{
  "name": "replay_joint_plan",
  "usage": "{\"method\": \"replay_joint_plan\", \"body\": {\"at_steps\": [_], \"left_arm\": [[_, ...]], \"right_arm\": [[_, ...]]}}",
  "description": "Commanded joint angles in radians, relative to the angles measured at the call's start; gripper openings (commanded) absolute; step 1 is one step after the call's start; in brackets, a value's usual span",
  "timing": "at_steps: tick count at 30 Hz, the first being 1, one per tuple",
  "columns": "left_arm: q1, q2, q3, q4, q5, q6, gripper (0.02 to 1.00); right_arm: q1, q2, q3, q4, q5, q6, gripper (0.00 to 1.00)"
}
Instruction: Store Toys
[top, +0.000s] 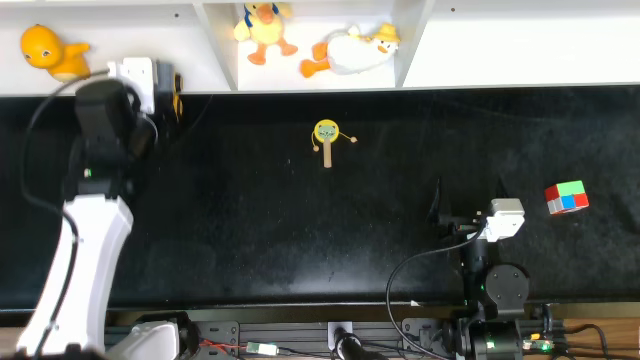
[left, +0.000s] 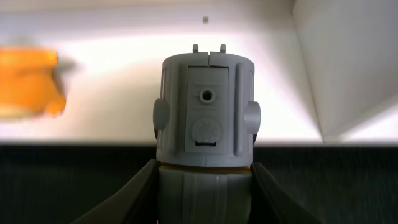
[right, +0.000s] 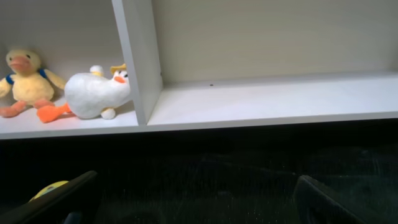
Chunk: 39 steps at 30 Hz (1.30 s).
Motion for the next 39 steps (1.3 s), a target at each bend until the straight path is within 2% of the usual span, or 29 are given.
{"method": "replay_joint_plan", "body": {"at_steps": [1,10,19,21,23,24,25,33,39], "left_arm": [[-0.008,0.122,0.136,0.006,0.026,0.008,0.248],[-0.008,0.308,0.273,0.052,0.077,0.001,0.248],[-0.008,0.378,0.276,0.095,0.085,-0.023,0.255],[-0.008,0.393,0.276,0.095,0.093,-0.023,0.336],[-0.008,0.395,0.276,0.095,0.093,-0.023,0.518],[-0.008,0.395,0.276,0.095,0.093,-0.022,0.737],[-0.008,0.395,0.276,0.096,0.093,-0.022,1.0],[-0.008,0.361,0.276,0.034,0.092,-0.016,0.998],[-0.008,0.248,0.256,-0.116,0.039,0.015,0.998]], "right_arm": [[-0.002,-0.007,-0.013,0.005,0.011,0.001,0.996],[-0.002,-0.007,-0.013,0.005,0.011,0.001,0.996],[-0.002,-0.007,-0.013,0.005,0.011,0.001,0.993],[-0.002,-0.007,-0.013,0.005,0.011,0.001,0.996],[-0.002,-0.007,-0.013,0.005,0.011,0.001,0.996],[-0.002,-0.007,-0.013,0.005,0.011,0.001,0.996],[-0.002,-0.007,-0.013,0.005,0.011,0.001,0.993],[-0.002,-0.007,-0.013,0.005,0.011,0.001,0.996],[-0.002,-0.007,-0.013,0.005,0.011,0.001,0.996]]}}
